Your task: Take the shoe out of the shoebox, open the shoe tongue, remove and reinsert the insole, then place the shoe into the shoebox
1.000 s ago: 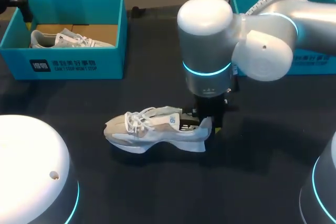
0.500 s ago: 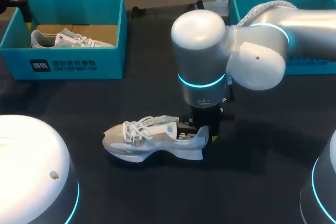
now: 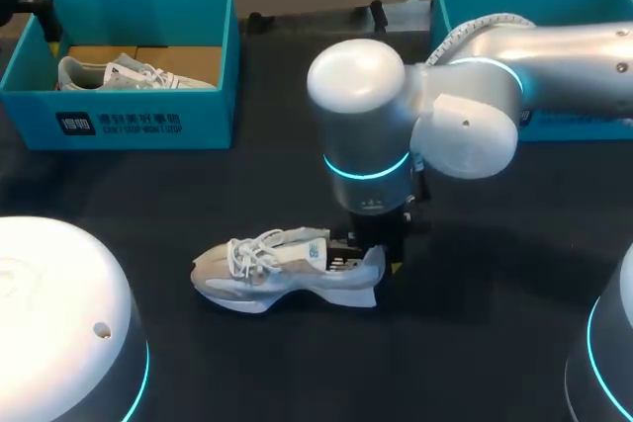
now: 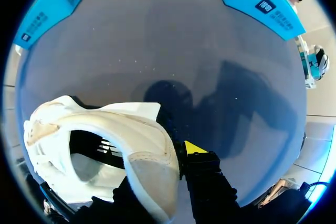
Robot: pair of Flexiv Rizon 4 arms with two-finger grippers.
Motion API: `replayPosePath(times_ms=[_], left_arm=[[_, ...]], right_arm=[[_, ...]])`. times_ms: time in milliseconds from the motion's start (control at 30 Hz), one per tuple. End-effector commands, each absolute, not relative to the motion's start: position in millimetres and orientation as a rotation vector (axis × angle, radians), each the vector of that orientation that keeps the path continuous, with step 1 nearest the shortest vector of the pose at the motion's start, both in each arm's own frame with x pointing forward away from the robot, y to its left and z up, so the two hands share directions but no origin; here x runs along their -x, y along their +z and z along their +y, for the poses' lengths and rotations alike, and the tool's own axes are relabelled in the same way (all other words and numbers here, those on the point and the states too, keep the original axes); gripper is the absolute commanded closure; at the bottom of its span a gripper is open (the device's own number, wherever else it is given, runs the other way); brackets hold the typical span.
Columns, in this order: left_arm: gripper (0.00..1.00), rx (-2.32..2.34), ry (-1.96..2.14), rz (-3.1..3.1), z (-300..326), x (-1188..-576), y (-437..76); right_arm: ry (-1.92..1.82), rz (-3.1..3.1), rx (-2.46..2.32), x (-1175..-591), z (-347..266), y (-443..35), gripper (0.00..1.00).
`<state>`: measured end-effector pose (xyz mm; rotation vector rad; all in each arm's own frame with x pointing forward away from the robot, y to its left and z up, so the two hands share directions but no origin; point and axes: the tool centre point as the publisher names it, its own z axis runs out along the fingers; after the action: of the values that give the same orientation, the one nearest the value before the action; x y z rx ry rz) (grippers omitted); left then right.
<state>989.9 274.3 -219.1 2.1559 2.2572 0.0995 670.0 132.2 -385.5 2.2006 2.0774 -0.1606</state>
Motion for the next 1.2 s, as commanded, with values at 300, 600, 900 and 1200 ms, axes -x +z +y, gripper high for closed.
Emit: replayPosePath(times_ms=[300,600,900,1200], left_arm=[[0.00,-2.156,0.105,2.255,274.4,-988.3,-218.9],[0.00,-2.156,0.105,2.255,274.4,-988.3,-218.9],[0.00,-2.156,0.105,2.255,274.4,-988.3,-218.9],[0.00,-2.156,0.105,2.255,274.4,-988.3,-218.9]], right_arm=[[-0.168,2.056,-2.212,-673.4,134.6,-396.1,1.00],[-0.155,2.074,-2.202,-674.1,136.3,-395.1,0.57],[-0.056,2.145,-2.235,-670.9,133.1,-358.6,0.00],[0.123,2.328,-2.246,-670.3,119.9,-311.9,0.00]])
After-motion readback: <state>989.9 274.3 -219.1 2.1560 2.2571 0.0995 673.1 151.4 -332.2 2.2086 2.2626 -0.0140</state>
